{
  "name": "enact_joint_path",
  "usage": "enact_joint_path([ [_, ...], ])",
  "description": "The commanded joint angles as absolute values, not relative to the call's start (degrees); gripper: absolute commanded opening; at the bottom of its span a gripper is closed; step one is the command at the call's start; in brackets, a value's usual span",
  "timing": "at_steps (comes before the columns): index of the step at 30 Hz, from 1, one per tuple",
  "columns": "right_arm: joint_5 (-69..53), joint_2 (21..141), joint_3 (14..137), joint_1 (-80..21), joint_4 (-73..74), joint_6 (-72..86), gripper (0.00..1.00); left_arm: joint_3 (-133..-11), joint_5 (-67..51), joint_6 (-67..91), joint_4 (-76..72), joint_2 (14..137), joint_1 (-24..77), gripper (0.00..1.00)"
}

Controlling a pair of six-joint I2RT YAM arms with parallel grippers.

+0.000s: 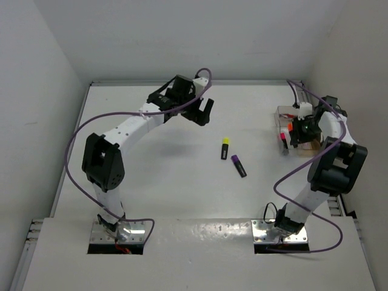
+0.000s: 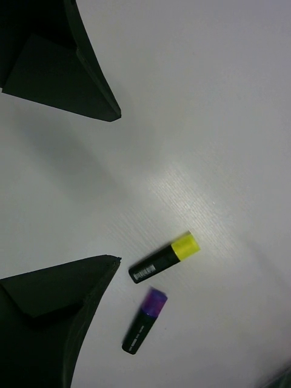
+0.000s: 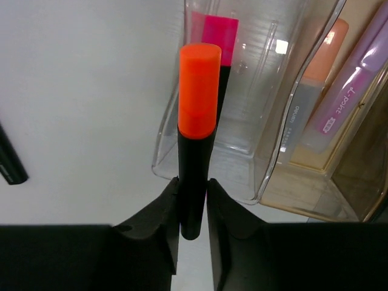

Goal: Sort the stationery into containers
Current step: Place the stationery into the container, then grab a piece of stationery with the left arm

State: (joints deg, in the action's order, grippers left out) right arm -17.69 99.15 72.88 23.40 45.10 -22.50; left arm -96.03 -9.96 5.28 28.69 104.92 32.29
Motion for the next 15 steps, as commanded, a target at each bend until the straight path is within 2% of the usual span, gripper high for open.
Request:
enact_joint_path([
  [1,-15.3,100.2,72.9,22.9,41.0,-22.6,0.25,-98.4,-9.1,8.3,28.6,107.1,34.4,0.99],
  [2,-15.3,100.5,73.2,22.9,40.7,-22.3,0.31,-98.8,-8.8,9.6,28.5,107.7,34.8,0.97],
  [3,-15.4,101.0,73.6,22.8,40.4,-21.8,0.45,-99.3,-8.4,10.3,28.4,108.4,35.7,0.96],
  [5,-15.3,101.2,74.1,22.2,40.3,-21.2,0.53,-100.7,-7.5,12.9,28.7,111.0,36.6,0.92],
  [15,-23.7,93.4,78.0,19.5,44.3,-12.3,0.57,-108.3,2.2,22.3,31.6,124.2,43.3,0.91],
])
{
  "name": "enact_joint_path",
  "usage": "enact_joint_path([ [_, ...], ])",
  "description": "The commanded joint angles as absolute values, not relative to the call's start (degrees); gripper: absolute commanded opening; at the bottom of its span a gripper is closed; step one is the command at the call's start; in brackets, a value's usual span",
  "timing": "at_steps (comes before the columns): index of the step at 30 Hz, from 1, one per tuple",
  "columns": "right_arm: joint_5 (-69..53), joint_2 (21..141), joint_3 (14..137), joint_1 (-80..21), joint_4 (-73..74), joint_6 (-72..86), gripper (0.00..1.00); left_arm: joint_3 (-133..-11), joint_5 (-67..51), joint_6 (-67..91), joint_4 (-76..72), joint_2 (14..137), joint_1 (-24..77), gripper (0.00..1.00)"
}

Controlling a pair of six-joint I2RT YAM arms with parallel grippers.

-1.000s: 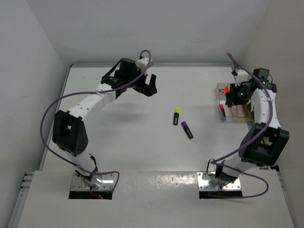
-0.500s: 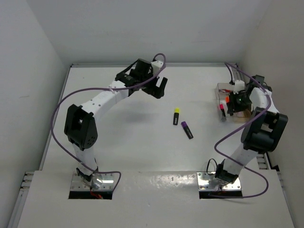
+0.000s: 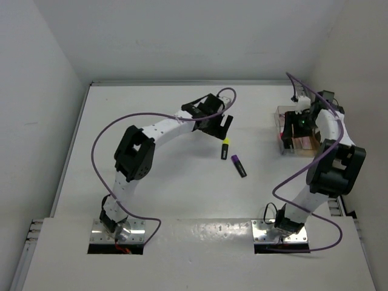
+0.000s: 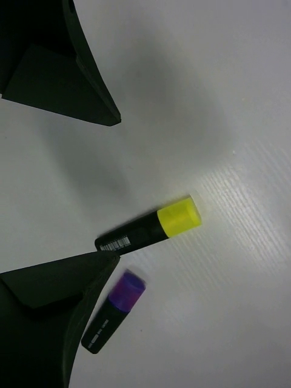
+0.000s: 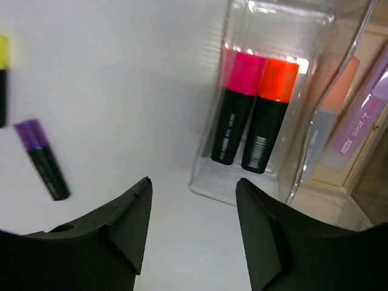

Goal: Sort the stationery into containers
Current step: Grab a piece of stationery with the left arm

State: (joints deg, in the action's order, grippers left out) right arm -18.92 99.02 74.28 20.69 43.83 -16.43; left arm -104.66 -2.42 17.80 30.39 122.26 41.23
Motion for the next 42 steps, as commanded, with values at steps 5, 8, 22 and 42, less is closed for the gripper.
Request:
enact_joint_path([
  [5,-26.9,90.0,78.6,18.0,45.5,-8.4,0.58,-110.7,6.9,24.7,32.8,127.3,46.7,0.90],
  [8,-27.4,88.8,79.0,17.0,46.0,-7.0,0.58,-113.9,11.2,25.7,34.4,130.1,48.2,0.86],
  [22,-30.0,88.3,82.1,16.4,48.3,-4.4,0.58,-117.6,15.4,27.2,35.9,137.5,49.7,0.69],
  [42,-40.1,83.1,75.1,13.2,46.3,-0.4,0.58,-108.6,14.1,30.8,26.0,122.8,45.5,0.13],
])
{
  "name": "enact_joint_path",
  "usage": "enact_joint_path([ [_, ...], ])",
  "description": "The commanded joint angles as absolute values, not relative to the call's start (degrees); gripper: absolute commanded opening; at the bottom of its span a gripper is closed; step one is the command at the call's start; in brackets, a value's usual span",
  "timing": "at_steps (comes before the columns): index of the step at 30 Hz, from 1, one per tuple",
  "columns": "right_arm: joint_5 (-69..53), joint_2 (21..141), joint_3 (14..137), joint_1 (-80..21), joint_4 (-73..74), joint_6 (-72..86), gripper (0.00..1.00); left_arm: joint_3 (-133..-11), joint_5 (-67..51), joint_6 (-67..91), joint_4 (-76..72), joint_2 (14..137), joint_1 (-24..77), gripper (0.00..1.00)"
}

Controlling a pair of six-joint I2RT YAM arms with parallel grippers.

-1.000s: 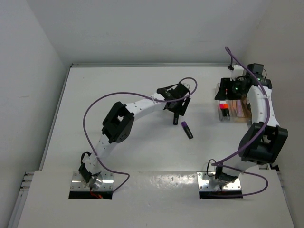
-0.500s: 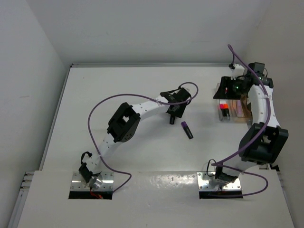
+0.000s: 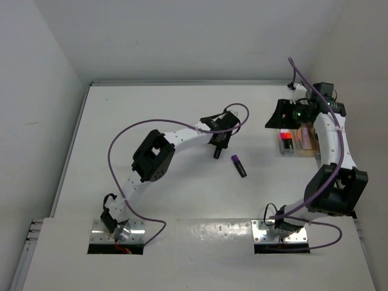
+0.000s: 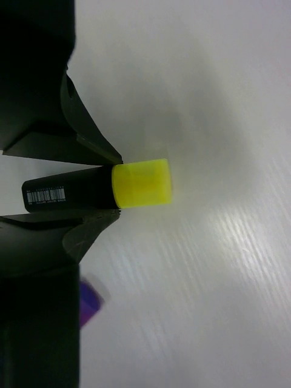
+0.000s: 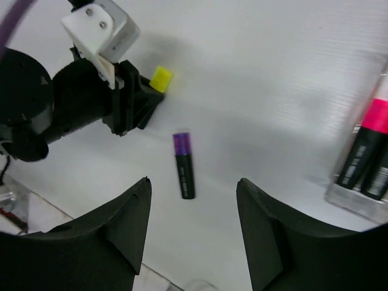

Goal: Sort the stationery into containers
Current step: Grab a piece of stationery with the left arm, then pass the stationery from the left arm to the right

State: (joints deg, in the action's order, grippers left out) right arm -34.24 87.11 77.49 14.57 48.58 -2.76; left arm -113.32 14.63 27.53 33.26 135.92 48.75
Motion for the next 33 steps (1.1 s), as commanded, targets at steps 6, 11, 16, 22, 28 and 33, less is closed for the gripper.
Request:
enact_joint_path([
  [6,-43.9,75.6,68.3,8.5,37.2,7.8,0.58,-102.7,3.0,40.2,15.5,110.4,37.4,0.10],
  [11,-41.8,75.7,69.3,0.8,31.6,17.3,0.57,-101.1,-7.5,44.6,12.9,107.3,34.2,0.09],
  [16,-40.4,79.6,70.4,-6.5,23.7,29.3,0.62,-99.2,-11.7,46.0,10.4,106.2,34.1,0.07],
  [22,-34.5,83.9,75.0,-10.4,20.0,32.8,0.66,-98.4,-15.2,47.0,8.6,105.4,34.1,0.04],
  [28,-31.3,87.9,78.0,-12.7,19.8,31.7,0.66,-97.9,-16.9,48.4,7.6,105.5,34.4,0.04],
  [33,-29.5,90.4,79.3,-13.1,18.8,33.3,0.59,-97.7,-17.3,49.0,7.4,105.9,35.2,0.04],
])
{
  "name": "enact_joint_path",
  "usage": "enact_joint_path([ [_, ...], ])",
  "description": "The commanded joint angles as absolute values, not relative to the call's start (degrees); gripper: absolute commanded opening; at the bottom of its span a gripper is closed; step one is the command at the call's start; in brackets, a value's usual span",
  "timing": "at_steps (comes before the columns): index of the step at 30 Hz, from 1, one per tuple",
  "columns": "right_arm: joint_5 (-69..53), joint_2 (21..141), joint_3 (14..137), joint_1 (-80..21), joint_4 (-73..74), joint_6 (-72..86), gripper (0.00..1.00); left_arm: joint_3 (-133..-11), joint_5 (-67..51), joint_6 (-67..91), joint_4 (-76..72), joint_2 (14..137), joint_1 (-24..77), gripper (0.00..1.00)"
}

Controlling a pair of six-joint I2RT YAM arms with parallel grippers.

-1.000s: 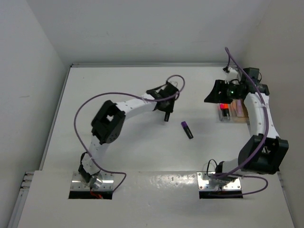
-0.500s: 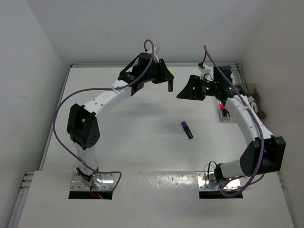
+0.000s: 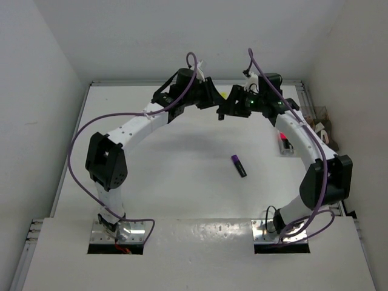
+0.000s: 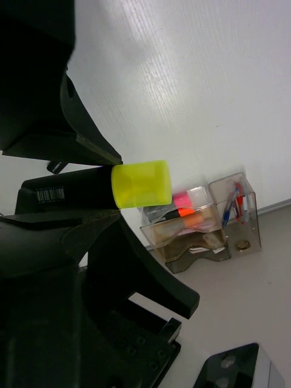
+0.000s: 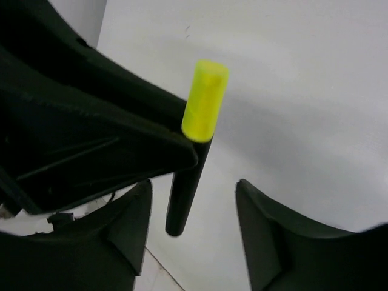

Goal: Sort the stationery into containers
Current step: Pass the stationery from the left arm to the right, then place the stationery into the container

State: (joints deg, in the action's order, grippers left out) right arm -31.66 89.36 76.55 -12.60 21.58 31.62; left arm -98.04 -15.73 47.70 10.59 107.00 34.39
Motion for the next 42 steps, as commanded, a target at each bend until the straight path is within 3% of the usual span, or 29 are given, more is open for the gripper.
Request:
enact_joint_path([
  [1,-29.3,90.7,79.4,-13.1,18.8,33.5,0.54,-97.7,-17.3,49.1,7.3,105.9,35.2,0.04],
  [2,-29.2,90.9,79.5,-13.1,18.7,33.6,0.48,-97.6,-17.3,49.2,7.2,106.0,35.2,0.04],
  [3,-28.8,91.0,79.5,-13.1,18.7,33.2,0.35,-97.6,-17.4,49.3,7.1,105.9,35.2,0.07],
  [6,-27.6,90.4,78.8,-13.1,19.2,31.8,0.18,-97.6,-17.5,49.5,7.0,105.8,35.2,0.19],
  [7,-27.2,90.0,78.4,-13.0,19.1,31.2,0.05,-97.5,-17.3,49.8,7.0,105.8,35.2,0.29],
  [8,-26.7,89.7,77.5,-12.7,19.2,30.3,0.01,-97.4,-17.2,49.9,7.1,105.8,35.2,0.43],
  [9,-26.7,88.6,77.2,-12.5,19.2,29.8,0.00,-97.3,-16.9,50.0,7.6,105.9,35.2,0.75],
  [10,-26.9,88.0,76.9,-12.0,20.1,28.3,0.00,-97.4,-15.4,50.4,8.4,105.7,34.8,0.98],
  [15,-27.9,83.4,77.1,-3.3,27.3,21.7,0.00,-95.6,-11.9,47.3,11.5,104.9,32.5,1.00],
  [17,-27.7,83.4,80.6,1.9,36.0,11.6,0.00,-95.2,-12.1,41.8,11.0,104.4,32.3,1.00],
  [22,-21.7,84.7,83.2,11.6,51.3,-13.3,0.00,-92.9,-32.1,18.6,9.9,105.7,32.4,1.00],
  [25,-19.3,86.9,82.4,16.5,52.8,-19.9,0.00,-93.9,-30.6,16.6,14.4,108.0,33.7,1.00],
  [32,-18.5,95.6,83.8,22.1,54.6,-22.0,0.00,-97.3,-24.9,7.5,20.1,110.5,37.4,1.00],
  [39,-17.1,100.6,80.2,22.1,50.6,-19.6,0.00,-99.8,-33.3,1.2,24.2,112.8,37.3,0.97],
  [41,-16.3,101.9,79.9,21.8,49.6,-19.4,0.04,-100.4,-34.8,0.3,25.0,113.5,37.2,0.97],
  [42,-15.2,102.3,79.8,21.5,49.1,-19.3,0.15,-100.3,-35.4,-2.5,25.1,113.6,37.3,0.96],
])
